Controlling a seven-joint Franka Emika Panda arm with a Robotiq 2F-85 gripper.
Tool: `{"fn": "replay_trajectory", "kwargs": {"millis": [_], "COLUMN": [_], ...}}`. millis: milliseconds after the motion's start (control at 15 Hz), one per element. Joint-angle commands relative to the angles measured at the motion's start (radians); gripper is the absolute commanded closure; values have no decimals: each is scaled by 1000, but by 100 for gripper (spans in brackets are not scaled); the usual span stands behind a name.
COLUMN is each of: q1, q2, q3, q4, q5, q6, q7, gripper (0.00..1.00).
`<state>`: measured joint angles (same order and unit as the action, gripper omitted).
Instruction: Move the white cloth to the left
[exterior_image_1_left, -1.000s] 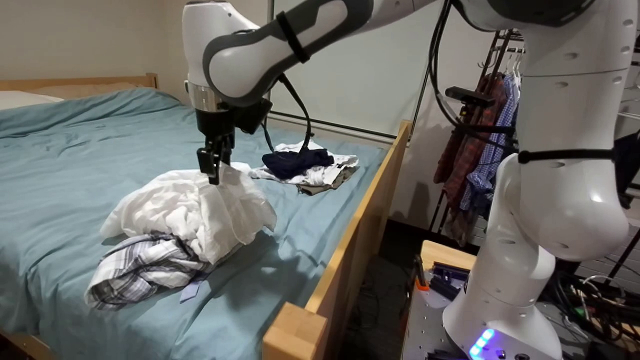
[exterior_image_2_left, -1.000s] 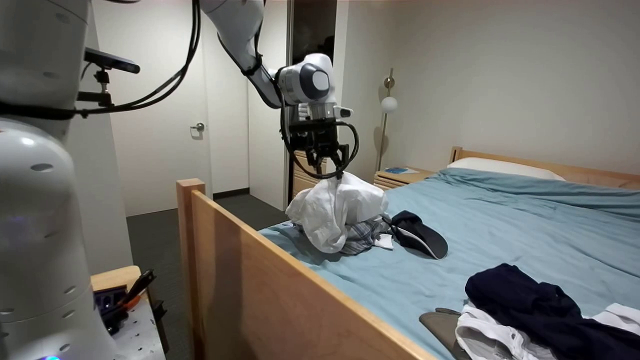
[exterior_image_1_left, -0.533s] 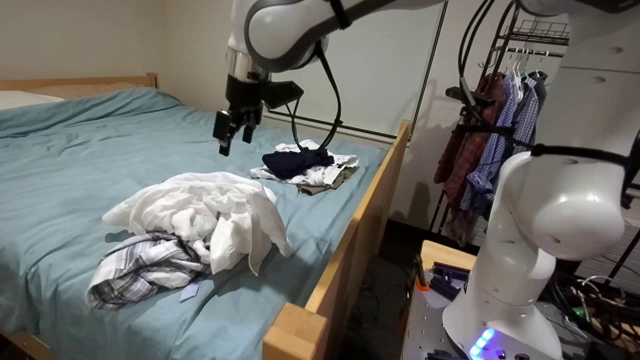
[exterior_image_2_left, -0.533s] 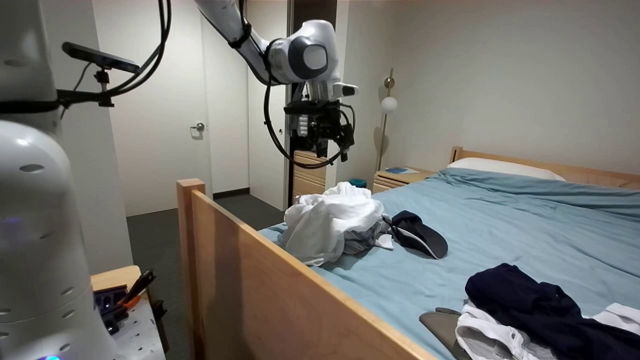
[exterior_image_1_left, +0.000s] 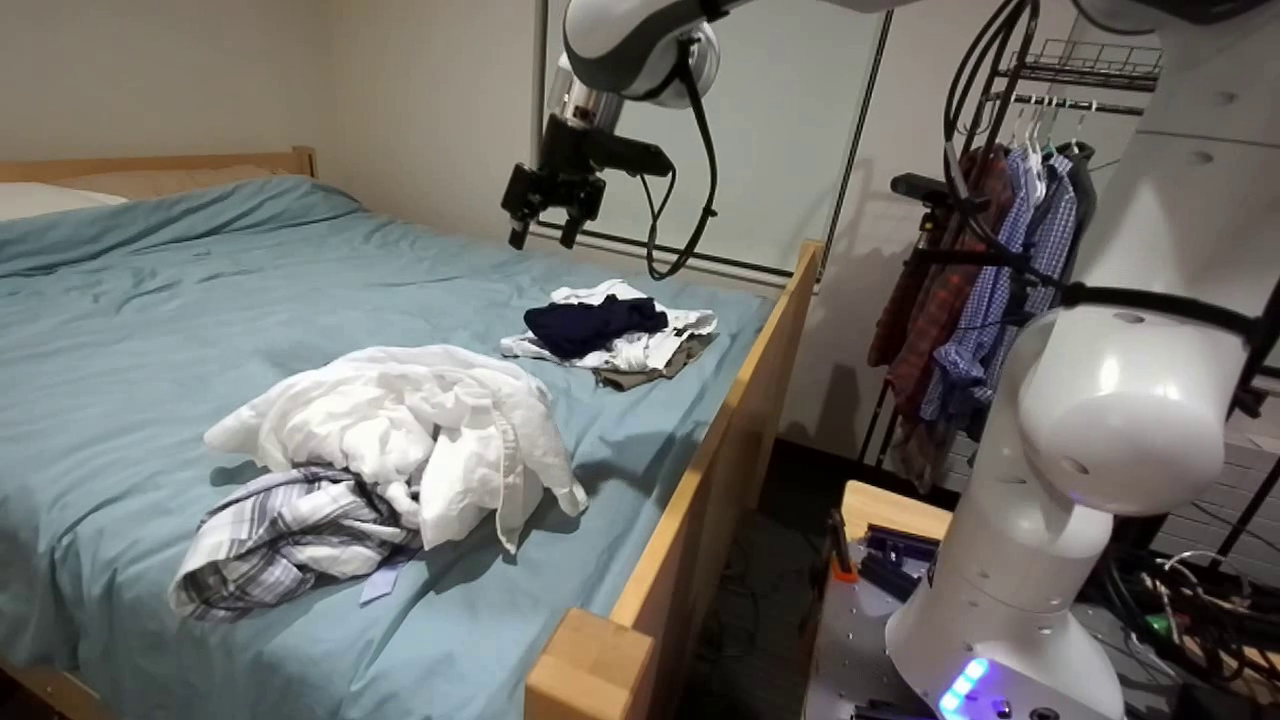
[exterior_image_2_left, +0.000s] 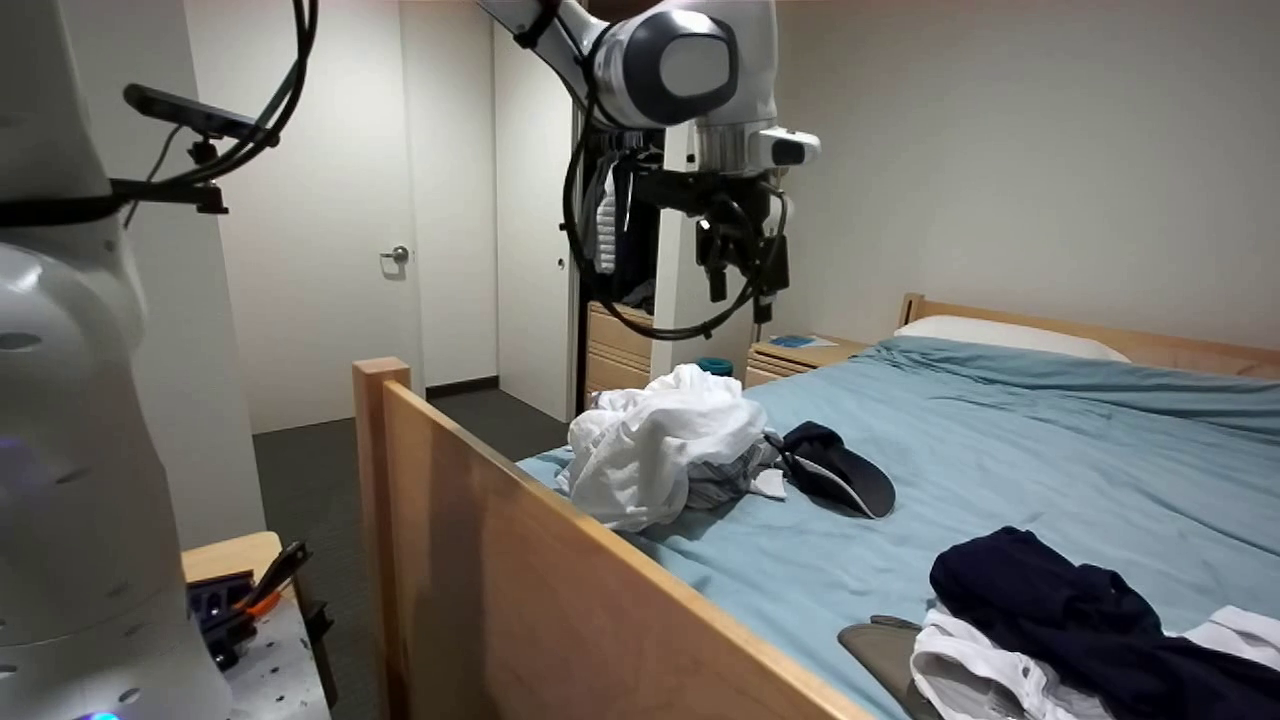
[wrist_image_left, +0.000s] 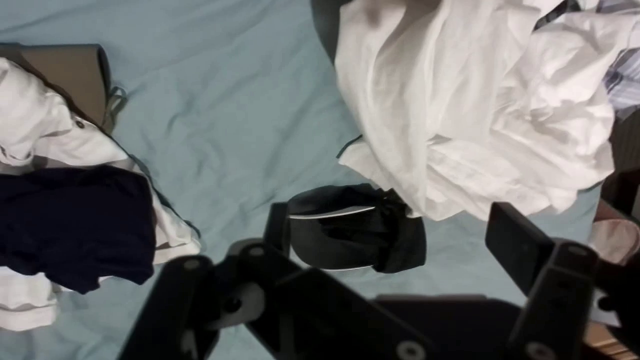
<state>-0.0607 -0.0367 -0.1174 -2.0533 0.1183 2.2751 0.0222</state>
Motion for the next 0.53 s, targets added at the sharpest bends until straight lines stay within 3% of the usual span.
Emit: {"fn": "replay_trajectory", "kwargs": {"millis": [0, 200, 467], "q1": [-46, -65, -63], "q2": [87, 120, 131], "q3": [-27, -44, -59], "q4": [92, 135, 192], "q5": [57, -49, -267], "q6": [-16, -22, -139], "q7": [4, 47, 58], "gripper": [0, 0, 0]}}
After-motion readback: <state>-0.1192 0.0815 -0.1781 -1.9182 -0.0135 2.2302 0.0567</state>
